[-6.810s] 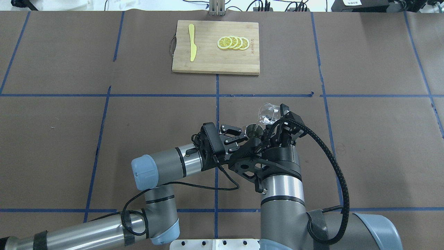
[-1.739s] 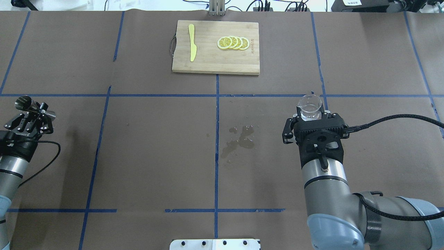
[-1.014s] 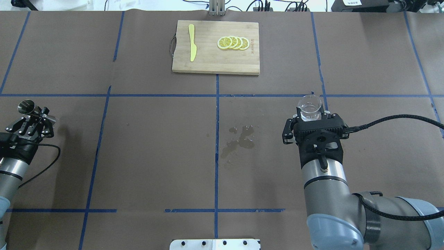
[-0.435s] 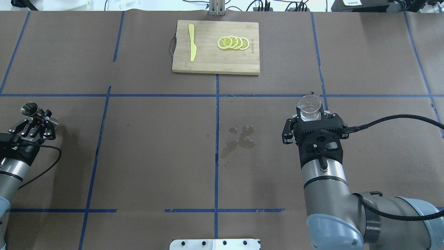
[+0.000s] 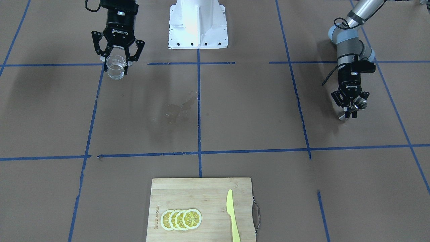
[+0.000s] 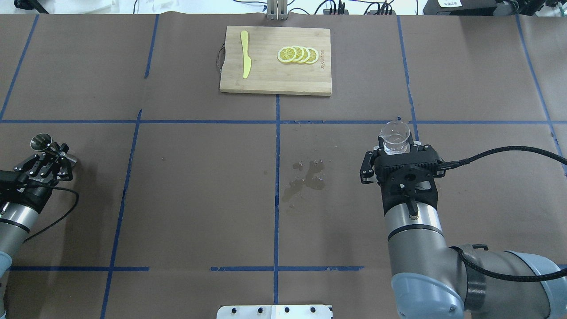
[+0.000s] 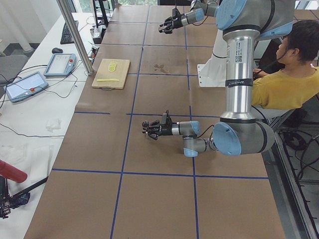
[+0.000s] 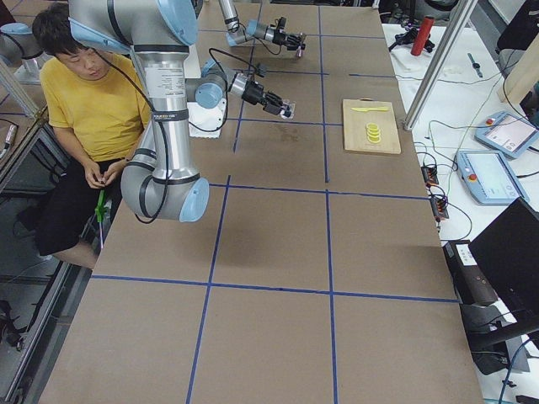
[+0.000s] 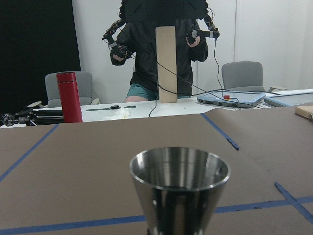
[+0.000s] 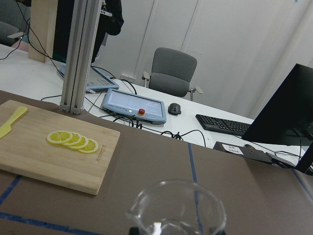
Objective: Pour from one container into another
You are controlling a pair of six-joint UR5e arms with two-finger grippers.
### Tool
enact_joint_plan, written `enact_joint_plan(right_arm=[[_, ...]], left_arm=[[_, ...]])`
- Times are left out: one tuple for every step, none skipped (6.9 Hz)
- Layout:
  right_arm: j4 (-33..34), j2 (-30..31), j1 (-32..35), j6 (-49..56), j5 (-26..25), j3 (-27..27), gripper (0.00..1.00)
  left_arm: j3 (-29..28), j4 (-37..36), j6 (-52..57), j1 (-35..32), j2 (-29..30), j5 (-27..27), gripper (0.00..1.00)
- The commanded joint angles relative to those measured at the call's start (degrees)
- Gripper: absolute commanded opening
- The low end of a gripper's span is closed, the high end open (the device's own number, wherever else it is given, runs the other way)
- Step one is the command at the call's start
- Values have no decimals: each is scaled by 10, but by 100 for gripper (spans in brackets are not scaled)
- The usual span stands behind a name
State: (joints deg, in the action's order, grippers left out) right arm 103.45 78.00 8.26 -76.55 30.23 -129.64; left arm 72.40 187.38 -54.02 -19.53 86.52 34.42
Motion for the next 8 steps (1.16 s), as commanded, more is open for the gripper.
enact_joint_plan(right_arm=[[0,0,0,0,0,0,0],[0,0,-1,0,0,0,0],[0,0,-1,0,0,0,0],[0,0,-1,0,0,0,0],[0,0,-1,0,0,0,0],[0,-1,-1,0,0,0,0],[0,-2,-1,0,0,-1,0],[0,-4,-1,0,-1,-1,0]], left_arm=[[-2,-2,-2,0,0,5,0],[-2,-2,-4,0,0,10,0],[-2,-2,-4,0,0,12,0],[-5,-2,-3,0,0,13,11],[-5,-2,-3,0,0,20,36],[-4,-1,-4,0,0,20,93],[-3,2,-4,-1,-1,20,100],[-2,4,-5,-1,-2,19,100]])
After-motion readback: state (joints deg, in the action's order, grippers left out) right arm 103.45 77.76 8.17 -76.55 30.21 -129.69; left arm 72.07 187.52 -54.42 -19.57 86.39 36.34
